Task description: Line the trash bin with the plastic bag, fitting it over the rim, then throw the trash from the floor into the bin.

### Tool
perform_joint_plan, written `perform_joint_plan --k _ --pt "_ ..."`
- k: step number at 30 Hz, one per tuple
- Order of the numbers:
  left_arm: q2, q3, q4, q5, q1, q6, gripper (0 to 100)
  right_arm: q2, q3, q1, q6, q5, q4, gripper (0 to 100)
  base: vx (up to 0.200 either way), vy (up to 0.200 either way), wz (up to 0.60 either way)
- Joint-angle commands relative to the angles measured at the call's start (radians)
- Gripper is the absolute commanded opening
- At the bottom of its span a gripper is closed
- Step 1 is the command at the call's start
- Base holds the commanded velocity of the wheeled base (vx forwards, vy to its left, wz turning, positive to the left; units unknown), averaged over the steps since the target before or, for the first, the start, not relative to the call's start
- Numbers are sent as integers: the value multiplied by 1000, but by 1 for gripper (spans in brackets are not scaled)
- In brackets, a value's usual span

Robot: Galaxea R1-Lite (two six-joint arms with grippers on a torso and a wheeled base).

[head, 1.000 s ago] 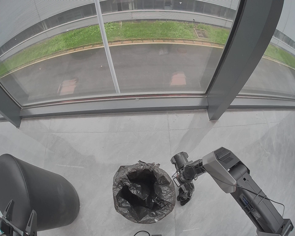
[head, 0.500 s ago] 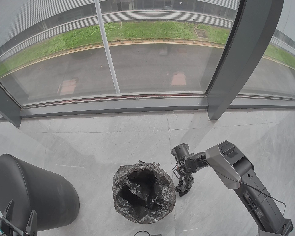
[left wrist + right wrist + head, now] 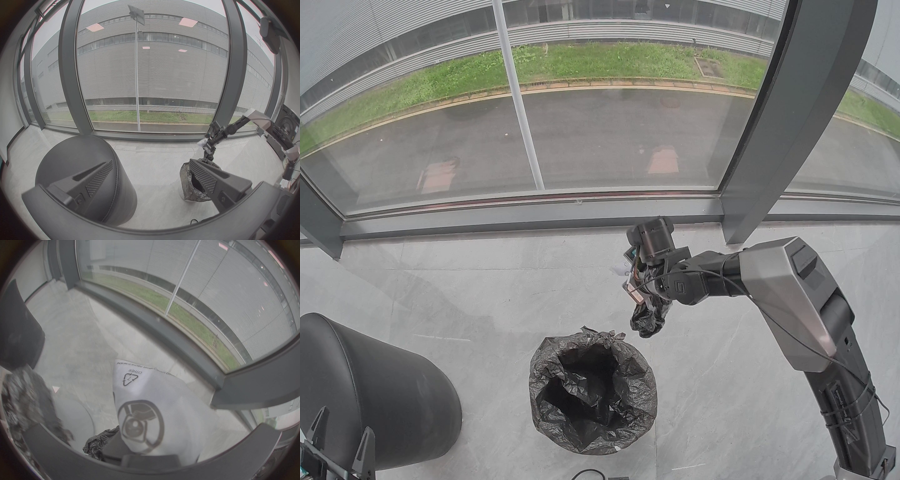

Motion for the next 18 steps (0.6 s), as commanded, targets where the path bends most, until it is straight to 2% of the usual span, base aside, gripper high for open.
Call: perform_joint_plan --k 1,10,18 --pt "-14 18 0 0 0 0 100 -158 -1 68 -11 3 28 0 0 0 0" --pt "-14 18 0 0 0 0 100 -310 -1 196 -11 -8 172 0 0 0 0" --pt "-14 18 -1 0 0 0 100 -333 -1 368 36 -6 413 0 0 0 0"
